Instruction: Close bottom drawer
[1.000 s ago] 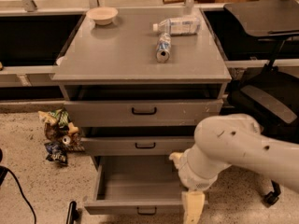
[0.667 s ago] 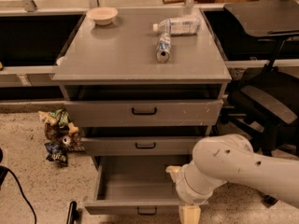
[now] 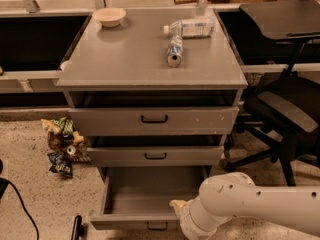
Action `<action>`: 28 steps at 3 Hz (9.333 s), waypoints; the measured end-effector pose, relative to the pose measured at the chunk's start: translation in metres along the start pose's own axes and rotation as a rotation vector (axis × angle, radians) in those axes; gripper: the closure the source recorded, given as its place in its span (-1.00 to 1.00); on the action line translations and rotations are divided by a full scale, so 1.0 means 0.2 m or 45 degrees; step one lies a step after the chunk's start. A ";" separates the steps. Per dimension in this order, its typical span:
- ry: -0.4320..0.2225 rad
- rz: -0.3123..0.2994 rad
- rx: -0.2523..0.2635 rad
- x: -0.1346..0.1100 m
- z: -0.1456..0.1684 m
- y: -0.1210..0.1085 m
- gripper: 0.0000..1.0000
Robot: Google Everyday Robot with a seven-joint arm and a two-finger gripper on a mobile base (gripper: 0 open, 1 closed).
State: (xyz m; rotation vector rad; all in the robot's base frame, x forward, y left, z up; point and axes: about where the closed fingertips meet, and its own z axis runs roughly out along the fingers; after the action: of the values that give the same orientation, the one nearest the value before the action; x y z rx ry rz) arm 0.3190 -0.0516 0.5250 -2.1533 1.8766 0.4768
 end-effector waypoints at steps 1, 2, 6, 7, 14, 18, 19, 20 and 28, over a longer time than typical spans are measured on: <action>0.000 0.000 0.000 0.00 0.00 0.00 -1.00; 0.039 -0.016 0.016 0.03 0.09 -0.01 -1.00; -0.155 0.072 -0.089 0.69 0.87 -0.16 -0.16; -0.185 0.044 -0.080 0.72 0.93 -0.23 0.31; -0.205 0.113 -0.096 1.13 1.26 -0.41 1.00; -0.175 0.215 -0.041 1.29 1.31 -0.58 -0.78; -0.175 0.215 -0.042 1.29 1.31 -0.58 -1.00; -0.175 0.214 -0.041 1.29 1.31 -0.58 -1.00; -0.202 0.187 0.202 1.52 1.30 -1.24 -1.00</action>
Offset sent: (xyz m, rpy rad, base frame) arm 0.0043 0.0025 -0.0481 -0.0709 -0.0556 0.0168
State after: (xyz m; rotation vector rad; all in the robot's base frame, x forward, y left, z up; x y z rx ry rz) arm 0.5780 -0.1914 0.1579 -1.8318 1.9222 0.4938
